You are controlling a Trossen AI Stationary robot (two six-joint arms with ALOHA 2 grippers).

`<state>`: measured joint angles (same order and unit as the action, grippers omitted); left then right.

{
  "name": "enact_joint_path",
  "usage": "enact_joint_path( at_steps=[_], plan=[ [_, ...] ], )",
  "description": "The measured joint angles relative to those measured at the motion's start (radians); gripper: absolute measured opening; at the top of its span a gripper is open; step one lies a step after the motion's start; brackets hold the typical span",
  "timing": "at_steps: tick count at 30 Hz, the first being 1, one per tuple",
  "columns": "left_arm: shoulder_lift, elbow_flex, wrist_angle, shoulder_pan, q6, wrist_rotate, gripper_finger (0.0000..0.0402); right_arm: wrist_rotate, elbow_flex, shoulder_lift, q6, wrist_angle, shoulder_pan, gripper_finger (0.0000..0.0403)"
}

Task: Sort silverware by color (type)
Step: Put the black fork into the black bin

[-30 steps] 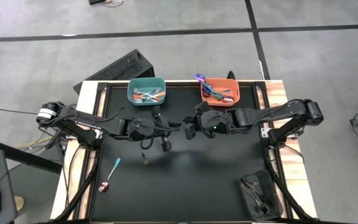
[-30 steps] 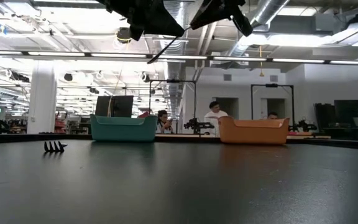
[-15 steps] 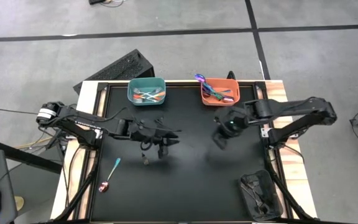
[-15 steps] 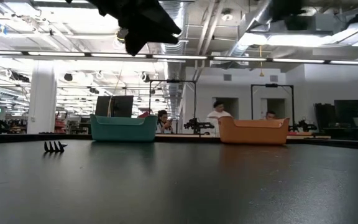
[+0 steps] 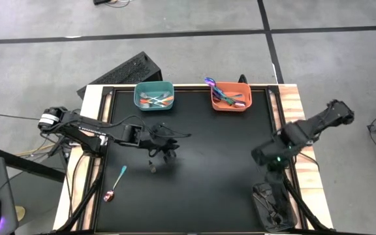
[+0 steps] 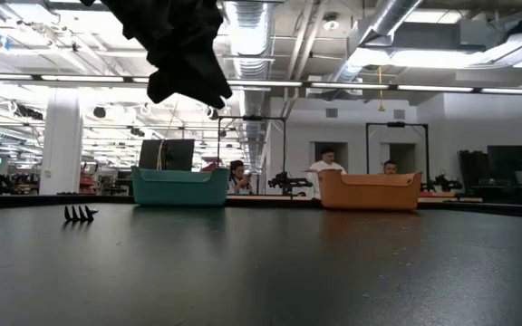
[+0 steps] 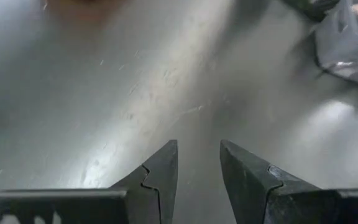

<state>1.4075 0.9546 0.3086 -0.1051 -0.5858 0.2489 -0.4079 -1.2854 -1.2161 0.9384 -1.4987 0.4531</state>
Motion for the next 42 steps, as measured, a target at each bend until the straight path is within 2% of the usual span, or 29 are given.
enact_joint_path(
  at_steps=[7, 14, 19, 25, 28, 30, 34, 38, 42],
  plan=[
    [0.0, 0.0, 0.051, 0.0, -0.057, 0.001, 0.0107, -0.007, 0.0, -0.066, 0.133, 0.126, 0.202, 0.0016],
    [0.0, 0.0, 0.066, 0.0, -0.062, 0.03, 0.0107, 0.0, 0.0, -0.17, 0.135, 0.167, 0.291, 0.0034],
    [0.0, 0.0, 0.067, 0.005, -0.054, 0.033, 0.0107, 0.017, 0.0, -0.209, 0.123, 0.179, 0.297, 0.0095],
    [0.0, 0.0, 0.067, 0.005, -0.055, 0.029, 0.0107, 0.07, 0.0, -0.206, 0.101, 0.172, 0.276, 0.019],
    [0.0, 0.0, 0.08, 0.002, -0.094, 0.028, 0.0107, 0.099, 0.0, -0.191, 0.101, 0.175, 0.248, 0.0221],
    [0.0, -0.001, 0.106, 0.002, -0.138, 0.028, 0.0107, 0.134, 0.0, -0.181, 0.109, 0.194, 0.223, 0.0229],
    [0.0, -0.044, 0.194, 0.005, -0.306, 0.024, 0.0107, 0.275, 0.0, -0.139, 0.116, 0.294, 0.167, 0.0227],
    [0.001, -0.096, 0.289, 0.015, -0.537, 0.021, 0.0107, 0.427, 0.0, -0.098, 0.091, 0.402, 0.109, 0.0217],
    [0.001, -0.142, 0.339, 0.016, -0.796, 0.019, 0.0107, 0.521, 0.0, -0.073, 0.034, 0.454, 0.049, 0.0211]
  ],
)
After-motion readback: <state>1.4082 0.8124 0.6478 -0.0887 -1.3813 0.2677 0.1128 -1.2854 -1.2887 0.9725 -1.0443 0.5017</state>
